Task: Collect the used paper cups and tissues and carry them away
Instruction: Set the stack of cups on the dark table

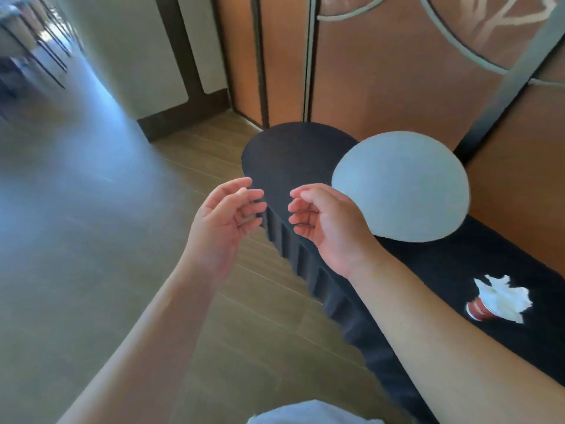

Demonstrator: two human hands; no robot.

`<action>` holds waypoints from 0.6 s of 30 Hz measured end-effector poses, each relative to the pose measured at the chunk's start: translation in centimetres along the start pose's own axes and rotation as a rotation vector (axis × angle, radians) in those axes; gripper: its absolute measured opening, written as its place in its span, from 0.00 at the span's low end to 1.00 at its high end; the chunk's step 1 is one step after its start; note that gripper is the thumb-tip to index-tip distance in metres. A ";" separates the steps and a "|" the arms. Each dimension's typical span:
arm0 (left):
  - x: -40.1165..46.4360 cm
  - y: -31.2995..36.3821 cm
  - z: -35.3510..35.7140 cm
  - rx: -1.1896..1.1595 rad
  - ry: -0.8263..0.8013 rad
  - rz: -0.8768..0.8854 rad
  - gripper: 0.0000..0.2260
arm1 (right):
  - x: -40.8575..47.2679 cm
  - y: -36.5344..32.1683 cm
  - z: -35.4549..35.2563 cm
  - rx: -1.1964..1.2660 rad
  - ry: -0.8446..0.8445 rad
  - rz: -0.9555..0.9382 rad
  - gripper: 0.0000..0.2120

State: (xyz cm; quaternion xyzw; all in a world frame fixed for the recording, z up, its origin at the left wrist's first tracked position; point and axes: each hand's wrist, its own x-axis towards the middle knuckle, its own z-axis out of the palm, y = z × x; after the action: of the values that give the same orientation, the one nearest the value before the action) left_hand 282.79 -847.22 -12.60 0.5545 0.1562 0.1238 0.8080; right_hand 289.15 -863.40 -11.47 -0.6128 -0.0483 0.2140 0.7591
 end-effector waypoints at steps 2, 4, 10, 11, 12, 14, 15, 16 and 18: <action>-0.5 1.6 -4.4 -0.021 0.042 0.023 0.12 | 0.8 0.9 4.8 -0.006 -0.061 0.023 0.10; -1.2 3.1 -8.7 -0.029 0.100 0.048 0.14 | 1.4 1.9 9.6 -0.015 -0.125 0.035 0.11; -3.7 7.0 -20.0 -0.085 0.298 0.132 0.14 | 2.4 4.0 22.1 -0.050 -0.340 0.072 0.10; -4.0 7.3 -21.5 -0.090 0.327 0.141 0.14 | 2.5 4.3 23.8 -0.063 -0.370 0.081 0.10; -4.4 7.6 -23.0 -0.093 0.353 0.151 0.13 | 2.6 4.6 25.4 -0.077 -0.400 0.087 0.10; -4.8 7.9 -25.5 -0.100 0.399 0.170 0.13 | 2.8 5.3 28.2 -0.103 -0.458 0.096 0.09; -4.9 8.1 -26.5 -0.105 0.423 0.176 0.13 | 2.9 5.6 29.4 -0.111 -0.488 0.104 0.09; -5.1 8.2 -27.4 -0.108 0.449 0.181 0.13 | 3.1 6.0 30.6 -0.117 -0.521 0.114 0.09; -5.2 8.6 -29.2 -0.102 0.499 0.190 0.13 | 3.8 6.5 32.9 -0.147 -0.587 0.128 0.08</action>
State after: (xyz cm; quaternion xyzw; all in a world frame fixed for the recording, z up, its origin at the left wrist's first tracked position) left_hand 266.41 -821.11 -13.76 0.4775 0.2915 0.3396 0.7561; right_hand 279.80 -831.02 -10.32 -0.5798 -0.2422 0.4255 0.6513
